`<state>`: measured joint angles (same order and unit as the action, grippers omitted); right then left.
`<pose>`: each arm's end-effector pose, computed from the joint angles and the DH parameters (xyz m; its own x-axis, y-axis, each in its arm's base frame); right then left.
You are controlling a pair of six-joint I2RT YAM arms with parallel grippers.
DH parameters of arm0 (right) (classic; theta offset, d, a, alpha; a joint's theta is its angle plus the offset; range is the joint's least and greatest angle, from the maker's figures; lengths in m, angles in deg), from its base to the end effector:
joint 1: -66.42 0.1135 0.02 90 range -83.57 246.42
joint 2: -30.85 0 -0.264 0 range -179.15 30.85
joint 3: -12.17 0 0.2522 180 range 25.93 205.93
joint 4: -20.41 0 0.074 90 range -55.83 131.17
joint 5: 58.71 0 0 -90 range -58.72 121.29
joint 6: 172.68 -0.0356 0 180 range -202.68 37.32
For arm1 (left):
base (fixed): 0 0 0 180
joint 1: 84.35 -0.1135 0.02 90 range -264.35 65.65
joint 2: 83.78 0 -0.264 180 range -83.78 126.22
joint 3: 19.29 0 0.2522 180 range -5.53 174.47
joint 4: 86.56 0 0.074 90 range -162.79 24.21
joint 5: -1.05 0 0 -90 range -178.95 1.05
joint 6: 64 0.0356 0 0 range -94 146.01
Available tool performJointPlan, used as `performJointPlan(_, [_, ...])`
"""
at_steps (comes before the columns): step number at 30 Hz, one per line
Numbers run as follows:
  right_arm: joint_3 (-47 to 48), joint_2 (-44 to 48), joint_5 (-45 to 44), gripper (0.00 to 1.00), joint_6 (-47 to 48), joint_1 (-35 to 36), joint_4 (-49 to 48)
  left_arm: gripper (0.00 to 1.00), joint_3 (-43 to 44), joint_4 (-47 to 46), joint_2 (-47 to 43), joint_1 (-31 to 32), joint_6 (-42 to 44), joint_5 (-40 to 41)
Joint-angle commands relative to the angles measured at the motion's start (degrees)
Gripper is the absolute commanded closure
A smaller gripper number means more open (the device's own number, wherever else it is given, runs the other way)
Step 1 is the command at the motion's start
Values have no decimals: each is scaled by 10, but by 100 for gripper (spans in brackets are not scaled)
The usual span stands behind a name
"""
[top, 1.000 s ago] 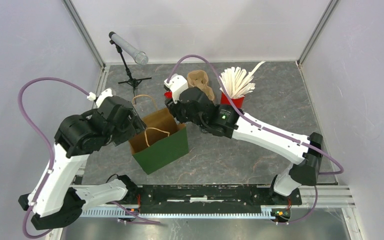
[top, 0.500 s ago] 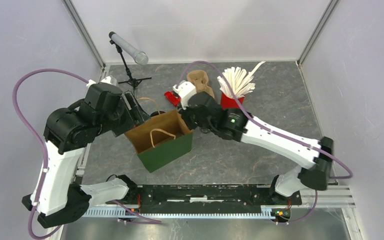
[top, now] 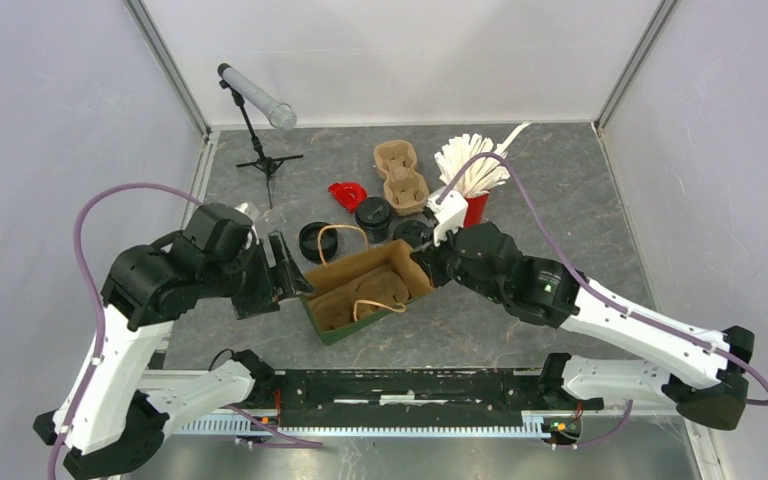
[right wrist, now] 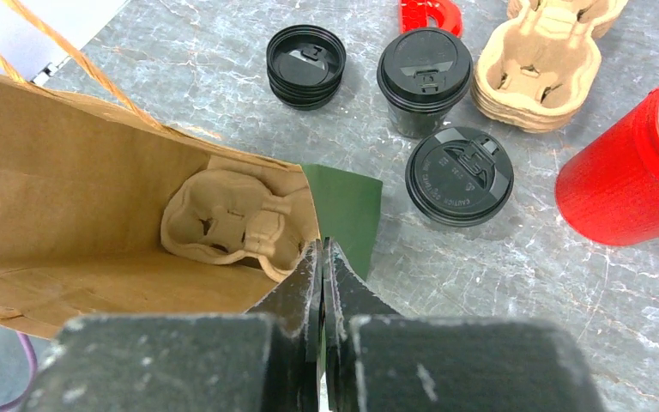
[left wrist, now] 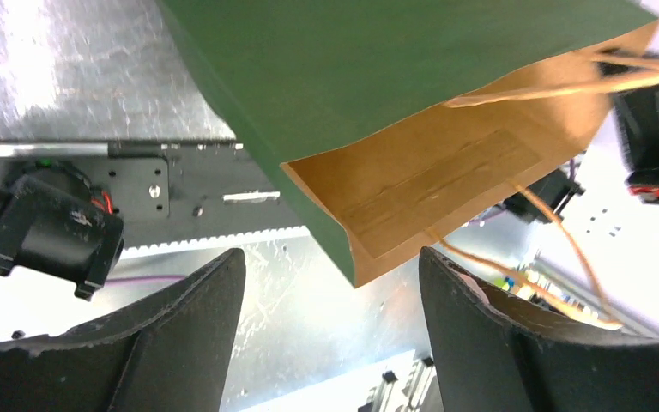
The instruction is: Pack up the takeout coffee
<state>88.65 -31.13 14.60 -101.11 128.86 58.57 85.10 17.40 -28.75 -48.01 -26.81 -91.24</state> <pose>0.1197 0.2073 0.3663 -0.4061 -0.1237 -0.9054 -0.6315 0.7542 0.1802 0.0768 -0.0583 0.4319 -0.8834 -0.3383 -0.3242 -0.1539 0.8630 -0.4812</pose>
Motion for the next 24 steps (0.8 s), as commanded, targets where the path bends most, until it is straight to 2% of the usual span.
performJointPlan(1, [-37,32,15,100,-27,-2,-27,19,-54,-28,-22,-3,-5,-84])
performJointPlan(8, [-52,56,8,99,-36,-2,-37,21,-115,-67,-26,-2,-12,-90])
performJointPlan(11, [-60,59,18,98,-32,-2,-47,28,-139,-94,-22,-2,-7,-94])
performJointPlan(14, [-78,74,25,98,-30,-2,-67,46,-137,-96,-12,-2,6,-97])
performJointPlan(17, [-91,97,60,93,-17,-2,-92,65,-120,-102,-11,-2,38,-85])
performJointPlan(18, [-95,105,69,89,-12,-2,-100,70,-118,-107,-12,-2,51,-92])
performJointPlan(20, [-102,130,67,67,-4,-2,-109,78,-117,-119,-11,-2,80,-116])
performJointPlan(24, [-95,177,24,31,32,-2,-120,87,-142,-151,-18,-2,123,-171])
